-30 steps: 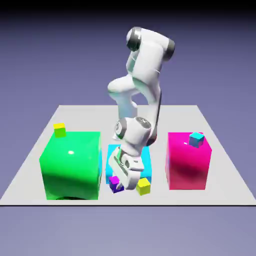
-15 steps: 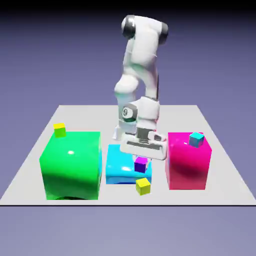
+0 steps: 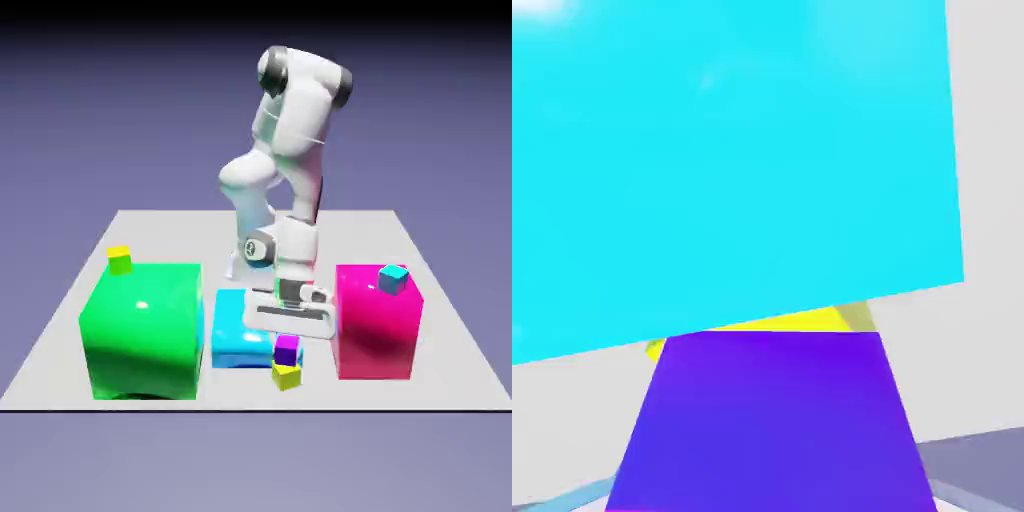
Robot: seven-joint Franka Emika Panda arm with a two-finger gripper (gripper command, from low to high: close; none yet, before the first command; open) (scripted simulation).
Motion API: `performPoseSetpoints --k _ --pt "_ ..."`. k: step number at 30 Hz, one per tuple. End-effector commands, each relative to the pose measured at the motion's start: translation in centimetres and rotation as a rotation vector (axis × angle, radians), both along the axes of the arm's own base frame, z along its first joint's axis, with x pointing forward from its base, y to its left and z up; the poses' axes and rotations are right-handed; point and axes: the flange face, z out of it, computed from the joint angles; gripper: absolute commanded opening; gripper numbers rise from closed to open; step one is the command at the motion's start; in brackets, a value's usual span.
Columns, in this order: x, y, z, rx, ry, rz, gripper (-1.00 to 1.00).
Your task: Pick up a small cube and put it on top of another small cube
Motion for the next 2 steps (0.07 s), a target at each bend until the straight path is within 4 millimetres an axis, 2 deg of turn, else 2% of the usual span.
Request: performPoseSetpoints --k 1,2 --pt "0.0 0.01 0.01 0.001 0.0 0.0 1.0" --pt "0.0 0.01 0.01 0.001 0.0 0.0 1.0"
